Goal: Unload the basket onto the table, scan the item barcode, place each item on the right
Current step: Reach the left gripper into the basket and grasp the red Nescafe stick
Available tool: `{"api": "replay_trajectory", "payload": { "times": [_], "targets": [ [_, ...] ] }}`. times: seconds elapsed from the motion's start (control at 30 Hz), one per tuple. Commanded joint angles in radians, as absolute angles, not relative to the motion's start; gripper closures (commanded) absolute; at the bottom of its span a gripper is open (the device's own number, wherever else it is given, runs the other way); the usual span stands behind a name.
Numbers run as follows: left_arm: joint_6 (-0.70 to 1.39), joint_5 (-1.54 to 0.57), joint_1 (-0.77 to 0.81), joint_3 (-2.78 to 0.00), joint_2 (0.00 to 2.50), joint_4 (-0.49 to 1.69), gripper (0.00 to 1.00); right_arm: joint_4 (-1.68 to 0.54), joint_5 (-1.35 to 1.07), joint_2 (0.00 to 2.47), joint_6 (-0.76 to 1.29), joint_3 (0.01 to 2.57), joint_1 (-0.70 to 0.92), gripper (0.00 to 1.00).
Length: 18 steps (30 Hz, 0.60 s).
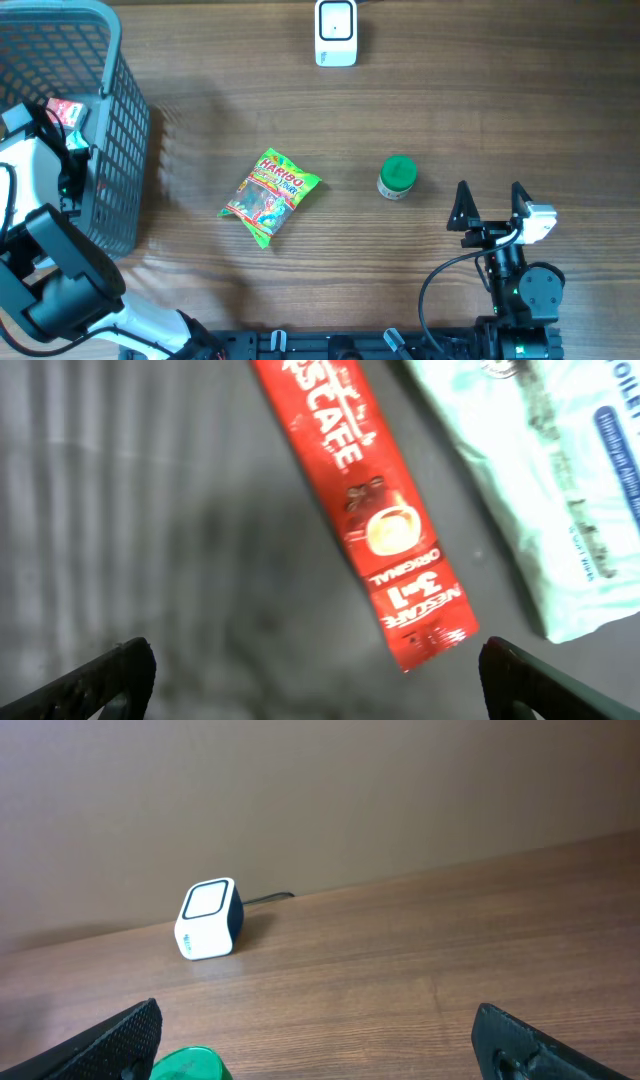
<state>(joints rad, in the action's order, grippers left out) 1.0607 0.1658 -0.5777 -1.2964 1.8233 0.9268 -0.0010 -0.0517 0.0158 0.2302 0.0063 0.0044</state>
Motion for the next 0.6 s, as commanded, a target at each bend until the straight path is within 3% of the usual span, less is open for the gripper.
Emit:
{"api": "replay_trajectory", "payload": {
  "times": [0.0, 0.43, 0.47, 0.53, 0.57],
  "targets": [
    [1.048, 0.161, -0.579, -1.288, 1.821, 0.900, 0.00, 0.001, -0.046, 0.010, 0.239, 0.005, 0.008, 0.00],
    [1.048, 0.214, -0.586, -1.288, 1.982, 0.890, 0.06, 0.001, -0.046, 0.010, 0.238, 0.005, 0.008, 0.00],
    [1.047, 0.239, -0.588, -1.288, 1.984, 0.892, 0.13, 0.001, -0.046, 0.010, 0.238, 0.005, 0.008, 0.00],
    [1.047, 0.292, -0.588, -1.288, 1.984, 0.902, 0.52, 0.001, -0.046, 0.010, 0.239, 0.005, 0.008, 0.00],
    [1.047, 0.310, -0.588, -1.288, 1.984, 0.906, 0.61, 0.002, -0.046, 0.010, 0.238, 0.005, 0.008, 0.00]
  ]
}}
